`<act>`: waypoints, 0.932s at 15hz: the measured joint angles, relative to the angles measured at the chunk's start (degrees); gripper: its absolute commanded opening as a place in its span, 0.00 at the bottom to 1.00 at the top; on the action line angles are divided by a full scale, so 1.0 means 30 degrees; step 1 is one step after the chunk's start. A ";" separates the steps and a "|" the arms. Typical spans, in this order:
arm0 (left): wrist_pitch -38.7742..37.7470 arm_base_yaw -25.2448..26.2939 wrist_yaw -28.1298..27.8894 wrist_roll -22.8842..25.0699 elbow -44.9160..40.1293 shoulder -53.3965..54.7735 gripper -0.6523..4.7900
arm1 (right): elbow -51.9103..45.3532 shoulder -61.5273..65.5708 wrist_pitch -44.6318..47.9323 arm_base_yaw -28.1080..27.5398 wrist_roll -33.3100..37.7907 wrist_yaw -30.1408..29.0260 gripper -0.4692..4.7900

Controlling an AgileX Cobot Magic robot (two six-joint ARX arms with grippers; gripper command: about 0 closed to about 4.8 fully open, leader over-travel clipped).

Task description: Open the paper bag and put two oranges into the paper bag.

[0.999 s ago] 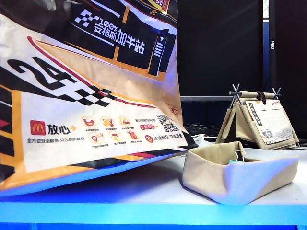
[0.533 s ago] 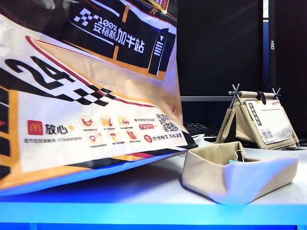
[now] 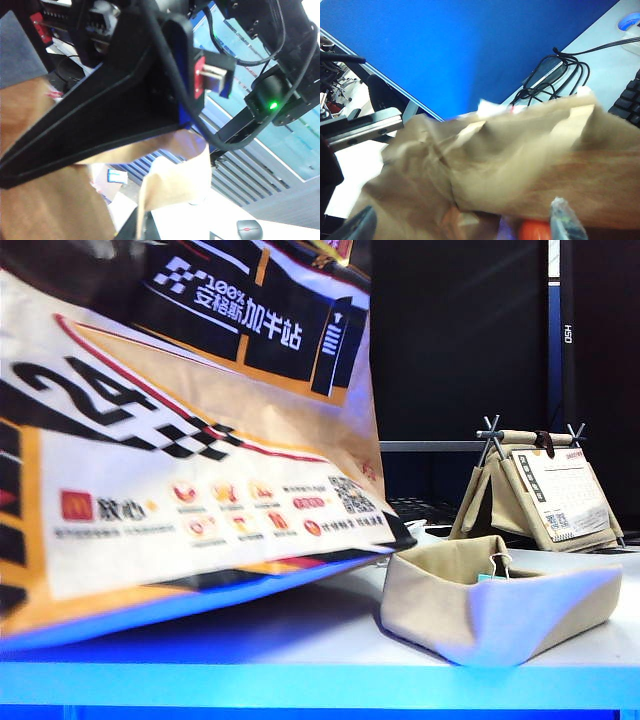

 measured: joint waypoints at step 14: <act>0.5923 0.0007 -0.8022 0.2135 -0.0007 -0.0510 0.11 | 0.4022 -0.7315 -0.5231 -0.0036 -0.7985 1.2706 0.08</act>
